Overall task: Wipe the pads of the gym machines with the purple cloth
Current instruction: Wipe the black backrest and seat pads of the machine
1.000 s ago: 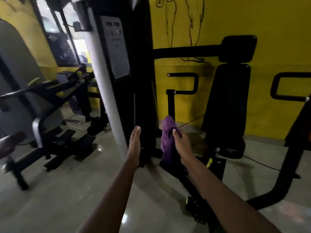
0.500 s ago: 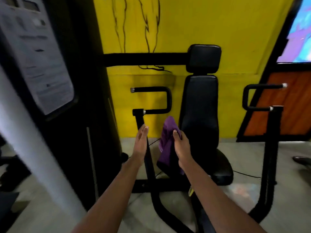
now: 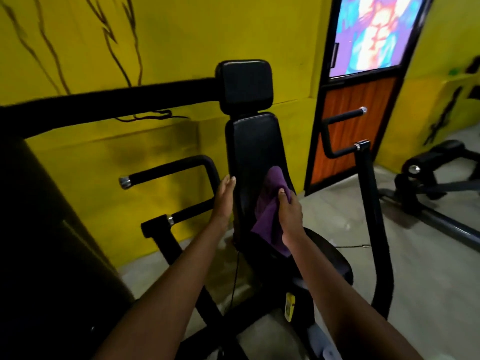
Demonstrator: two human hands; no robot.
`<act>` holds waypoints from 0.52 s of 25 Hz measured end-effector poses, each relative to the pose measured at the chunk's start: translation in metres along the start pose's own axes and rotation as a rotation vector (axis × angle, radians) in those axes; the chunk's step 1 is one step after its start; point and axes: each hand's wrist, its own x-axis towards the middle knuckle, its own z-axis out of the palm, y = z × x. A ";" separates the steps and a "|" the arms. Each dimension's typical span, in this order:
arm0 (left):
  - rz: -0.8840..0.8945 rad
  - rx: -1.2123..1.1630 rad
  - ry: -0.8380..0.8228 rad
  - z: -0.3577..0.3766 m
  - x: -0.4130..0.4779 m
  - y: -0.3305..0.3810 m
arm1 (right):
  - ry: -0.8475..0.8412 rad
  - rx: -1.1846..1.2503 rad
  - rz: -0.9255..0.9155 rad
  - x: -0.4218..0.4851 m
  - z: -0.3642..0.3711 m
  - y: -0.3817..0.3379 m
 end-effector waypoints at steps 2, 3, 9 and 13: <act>0.012 0.020 -0.046 0.005 0.051 0.001 | 0.065 -0.007 -0.004 0.037 0.015 0.003; 0.014 0.020 -0.057 0.006 0.074 0.001 | 0.078 -0.003 -0.013 0.055 0.022 0.004; 0.055 0.156 -0.041 0.022 0.257 -0.004 | 0.139 0.056 -0.087 0.208 0.089 0.004; 0.111 0.278 0.097 0.036 0.363 -0.014 | 0.149 -0.013 -0.232 0.298 0.141 -0.004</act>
